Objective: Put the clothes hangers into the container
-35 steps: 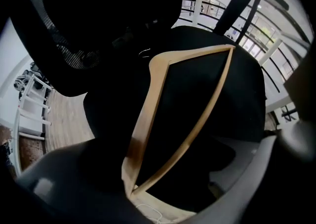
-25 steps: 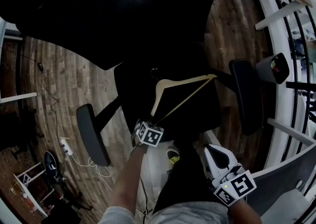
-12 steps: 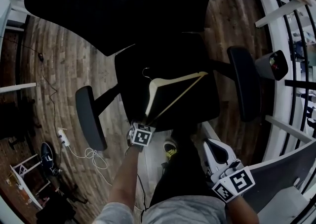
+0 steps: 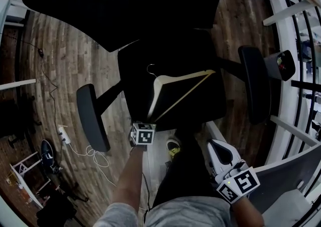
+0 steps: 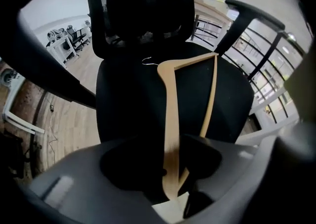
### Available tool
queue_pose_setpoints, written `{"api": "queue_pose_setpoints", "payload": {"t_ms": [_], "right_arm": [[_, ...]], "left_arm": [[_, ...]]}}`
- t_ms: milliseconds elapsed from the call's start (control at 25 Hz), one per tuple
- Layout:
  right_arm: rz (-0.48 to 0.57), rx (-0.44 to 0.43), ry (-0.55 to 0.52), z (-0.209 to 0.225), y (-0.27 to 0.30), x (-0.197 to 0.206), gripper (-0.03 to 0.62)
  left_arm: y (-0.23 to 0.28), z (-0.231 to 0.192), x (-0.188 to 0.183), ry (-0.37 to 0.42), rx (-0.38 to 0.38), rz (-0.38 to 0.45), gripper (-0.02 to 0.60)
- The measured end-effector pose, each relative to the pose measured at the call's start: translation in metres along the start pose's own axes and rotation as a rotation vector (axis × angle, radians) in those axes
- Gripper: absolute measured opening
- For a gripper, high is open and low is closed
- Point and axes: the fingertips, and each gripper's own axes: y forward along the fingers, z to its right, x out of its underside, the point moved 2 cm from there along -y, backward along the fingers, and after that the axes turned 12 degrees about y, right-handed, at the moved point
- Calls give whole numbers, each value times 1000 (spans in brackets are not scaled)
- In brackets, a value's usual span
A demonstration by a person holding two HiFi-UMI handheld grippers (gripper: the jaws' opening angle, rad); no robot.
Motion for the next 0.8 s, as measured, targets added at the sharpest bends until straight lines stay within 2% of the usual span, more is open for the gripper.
{"api": "queue_pose_setpoints", "payload": {"t_ms": [80,200,280,360,520,600,640,680,800], "right_arm": [[-5,4,2,0,2,1,-2],[-5,8,2,1,5,-2,-2],[-5,9,4,0,6,-2,-2],[-7,9,1,-1,8,-2,-2],[-12,14,-3,-1,9,-3,-2],[-15,22,-2,1,10,-4,-2],[-16,24,0,1,10,-4,-2],[-16,24,1,1,10,-4,-2],[-17,15,-1,0,13,-3,-2]], "left_arm": [[0,3,0,25,-25,-13,210],[0,9,-2,43,-23,-45,177],[2,17,-4,69,-37,-72,95],[6,20,-5,90,-84,-121,91],[7,17,-8,52,-169,-191,94],[6,16,-9,48,-196,-195,129],[6,16,-9,48,-187,-192,141],[8,17,-8,50,-165,-191,102],[18,17,-6,49,-104,-224,94]]}}
